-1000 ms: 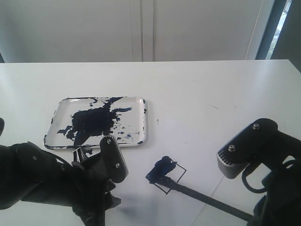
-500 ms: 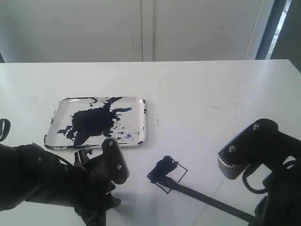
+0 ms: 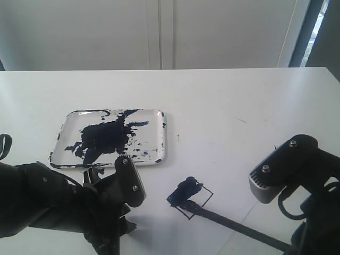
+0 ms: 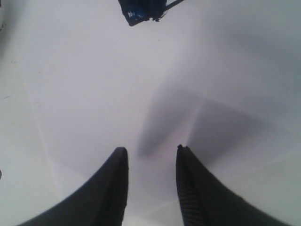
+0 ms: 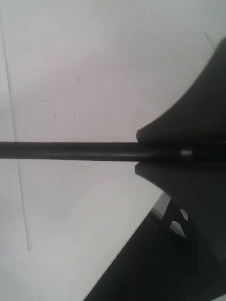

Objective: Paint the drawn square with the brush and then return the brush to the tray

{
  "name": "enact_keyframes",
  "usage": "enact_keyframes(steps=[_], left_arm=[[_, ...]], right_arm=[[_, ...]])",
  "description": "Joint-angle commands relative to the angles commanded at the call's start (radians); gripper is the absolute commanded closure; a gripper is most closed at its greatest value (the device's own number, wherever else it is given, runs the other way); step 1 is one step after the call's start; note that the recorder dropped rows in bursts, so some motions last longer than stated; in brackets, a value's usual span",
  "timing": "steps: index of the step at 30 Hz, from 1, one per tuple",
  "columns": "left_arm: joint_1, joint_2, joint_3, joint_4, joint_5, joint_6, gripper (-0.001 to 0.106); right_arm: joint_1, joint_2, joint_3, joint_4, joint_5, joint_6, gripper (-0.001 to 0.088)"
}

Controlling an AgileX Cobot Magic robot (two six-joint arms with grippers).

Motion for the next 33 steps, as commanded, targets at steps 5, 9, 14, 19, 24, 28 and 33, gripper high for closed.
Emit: enact_keyframes(steps=[5, 9, 14, 19, 24, 28, 33], left_arm=[[0.0, 0.0, 0.0, 0.0, 0.0, -0.002, 0.065], [0.0, 0.0, 0.0, 0.0, 0.0, -0.002, 0.065], [0.0, 0.0, 0.0, 0.0, 0.0, -0.002, 0.065], [0.0, 0.0, 0.0, 0.0, 0.0, -0.005, 0.065], [0.0, 0.0, 0.0, 0.0, 0.0, -0.029, 0.065], [0.0, 0.0, 0.0, 0.0, 0.0, -0.029, 0.065], [0.0, 0.0, 0.0, 0.0, 0.0, -0.029, 0.065]], right_arm=[[0.0, -0.052, 0.0, 0.021, 0.064, 0.008, 0.0868], [0.0, -0.052, 0.0, 0.029, 0.064, 0.012, 0.0868], [0.0, -0.05, 0.0, 0.034, 0.064, 0.012, 0.0868], [0.0, -0.026, 0.0, 0.035, 0.061, 0.012, 0.0868], [0.0, 0.007, 0.0, 0.035, 0.049, 0.012, 0.0868], [0.0, 0.007, 0.0, 0.023, 0.038, 0.04, 0.0868], [0.0, 0.007, 0.0, -0.051, 0.038, 0.105, 0.0868]])
